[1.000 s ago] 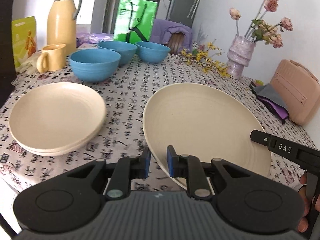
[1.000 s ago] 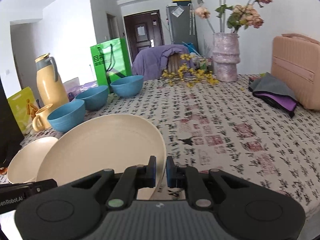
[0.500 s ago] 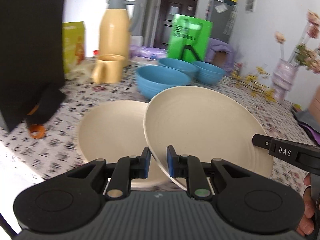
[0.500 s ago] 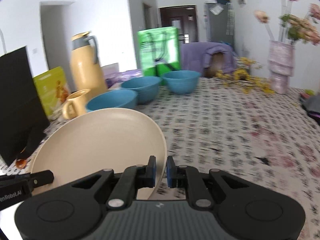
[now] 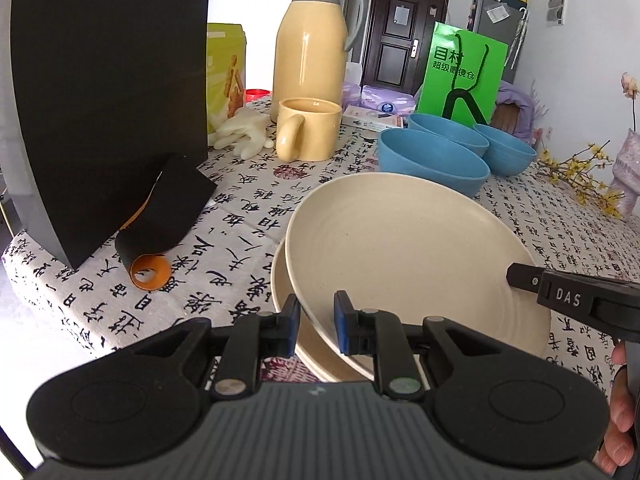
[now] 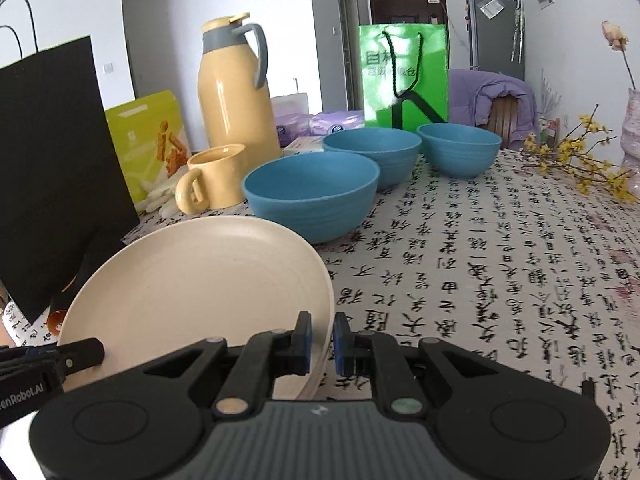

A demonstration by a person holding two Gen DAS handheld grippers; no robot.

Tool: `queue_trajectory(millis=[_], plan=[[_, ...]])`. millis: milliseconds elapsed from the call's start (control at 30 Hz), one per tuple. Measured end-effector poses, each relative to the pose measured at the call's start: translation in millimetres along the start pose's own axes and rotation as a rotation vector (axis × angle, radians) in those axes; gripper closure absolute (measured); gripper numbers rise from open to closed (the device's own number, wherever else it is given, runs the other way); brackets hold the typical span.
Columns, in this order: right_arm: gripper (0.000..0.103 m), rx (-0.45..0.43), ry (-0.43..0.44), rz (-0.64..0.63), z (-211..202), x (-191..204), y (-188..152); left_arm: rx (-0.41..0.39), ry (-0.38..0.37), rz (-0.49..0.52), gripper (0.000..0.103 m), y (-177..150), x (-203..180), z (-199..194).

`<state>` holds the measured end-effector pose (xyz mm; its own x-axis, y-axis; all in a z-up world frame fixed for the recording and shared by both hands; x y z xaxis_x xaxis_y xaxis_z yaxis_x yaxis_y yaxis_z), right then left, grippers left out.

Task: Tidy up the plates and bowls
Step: 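Lower each held cream plate onto a cream plate stack with both grippers, then open both grippers to release the plates onto the stacks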

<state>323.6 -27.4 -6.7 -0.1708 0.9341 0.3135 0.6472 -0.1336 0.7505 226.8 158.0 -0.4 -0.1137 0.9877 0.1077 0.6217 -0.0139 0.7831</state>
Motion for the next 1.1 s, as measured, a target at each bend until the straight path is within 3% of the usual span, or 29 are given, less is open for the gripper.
queue_trajectory(millis=[333,500,600,833,1100], plan=[[0.085,-0.014,-0.036,-0.071,8,9,-10,-0.009,0.014,0.031,0.084,0,-2,3],[0.081,-0.009,-0.034,-0.089,10,10,-15,-0.014,0.002,0.021,0.077,1,0,1],[0.081,-0.010,-0.017,-0.090,8,11,-16,-0.022,0.034,0.026,0.066,1,1,-3],[0.081,-0.030,0.002,-0.090,-6,12,-14,-0.040,0.033,0.019,0.066,0,6,-14],[0.062,-0.066,0.031,-0.077,-48,1,-12,-0.091,-0.001,0.051,0.060,-1,-8,-41]])
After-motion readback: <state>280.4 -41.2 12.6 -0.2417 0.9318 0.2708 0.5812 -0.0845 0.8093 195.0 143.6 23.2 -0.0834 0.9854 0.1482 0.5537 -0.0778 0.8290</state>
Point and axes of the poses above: each gripper's, at about its wrist camera, not at the fingertips, and z roughly the way its jaws point, x to its left, y to its top, the point moved 2 cm from there along z, roughly the way its jaws point, and after that the axes turned 15 degrees about z, right-handed, at the moved point
